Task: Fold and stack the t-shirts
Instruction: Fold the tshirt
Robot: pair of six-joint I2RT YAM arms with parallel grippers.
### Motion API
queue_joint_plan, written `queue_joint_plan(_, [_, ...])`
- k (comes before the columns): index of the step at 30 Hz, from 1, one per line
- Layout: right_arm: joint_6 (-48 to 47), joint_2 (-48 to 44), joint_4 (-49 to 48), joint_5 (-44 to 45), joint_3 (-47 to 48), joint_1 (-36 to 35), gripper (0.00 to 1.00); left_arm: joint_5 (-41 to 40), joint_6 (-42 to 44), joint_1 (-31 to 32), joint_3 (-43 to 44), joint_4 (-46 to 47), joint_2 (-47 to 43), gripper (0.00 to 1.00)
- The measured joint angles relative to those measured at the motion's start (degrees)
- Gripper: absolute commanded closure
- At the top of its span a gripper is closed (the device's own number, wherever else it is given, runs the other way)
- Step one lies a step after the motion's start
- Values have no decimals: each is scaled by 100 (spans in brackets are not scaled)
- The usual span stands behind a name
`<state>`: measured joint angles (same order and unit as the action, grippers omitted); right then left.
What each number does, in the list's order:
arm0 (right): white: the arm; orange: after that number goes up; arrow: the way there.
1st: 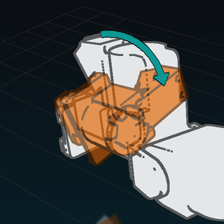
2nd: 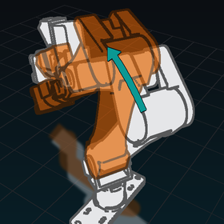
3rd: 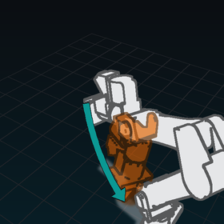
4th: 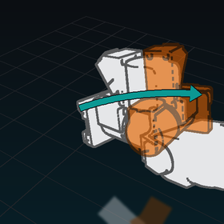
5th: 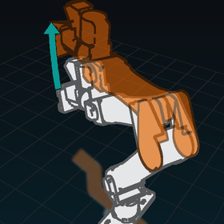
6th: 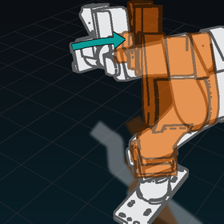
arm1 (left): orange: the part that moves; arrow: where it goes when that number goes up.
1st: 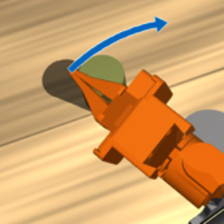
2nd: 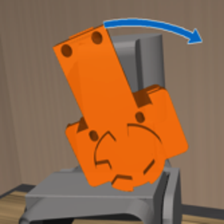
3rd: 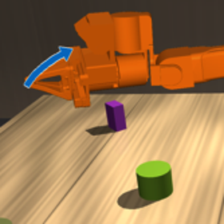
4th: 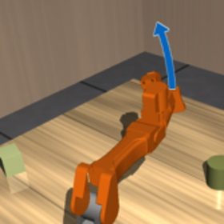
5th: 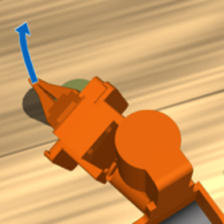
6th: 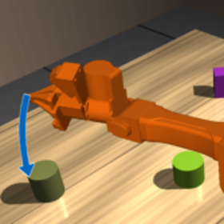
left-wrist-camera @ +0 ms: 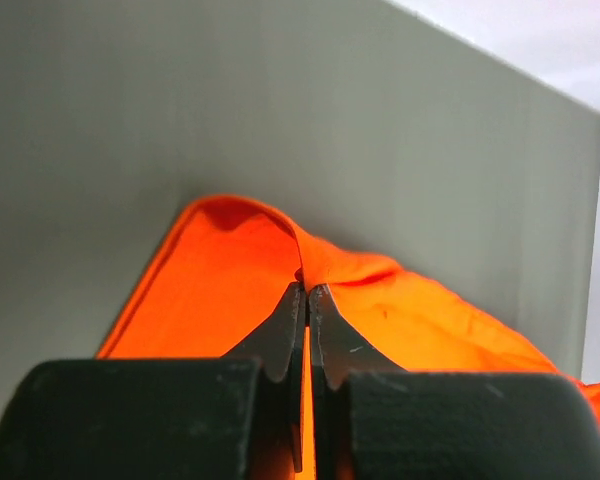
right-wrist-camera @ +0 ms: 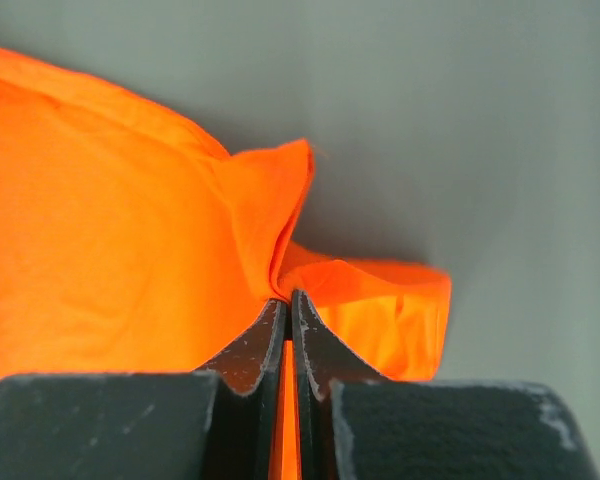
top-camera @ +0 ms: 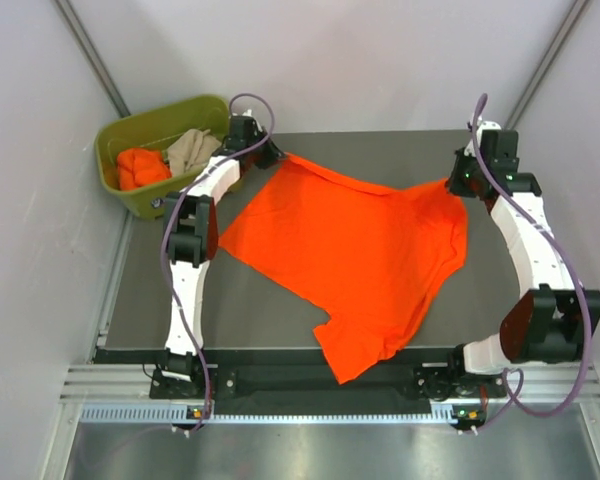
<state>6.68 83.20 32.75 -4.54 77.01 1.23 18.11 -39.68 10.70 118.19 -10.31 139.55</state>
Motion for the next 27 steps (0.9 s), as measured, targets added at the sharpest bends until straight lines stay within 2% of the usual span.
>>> queue_joint_plan(9, [450, -953, 717, -140, -970, -334, 100, 378, 138, -52, -92, -656, -245, 100])
queue_joint_plan(16, [601, -1749, 918, -326, -1606, -527, 100, 529, 289, -79, -120, -892, -310, 100])
queue_joint_plan(27, [531, -1873, 1119, -905, -2162, -802, 100, 581, 590, -98, -328, -758, -365, 100])
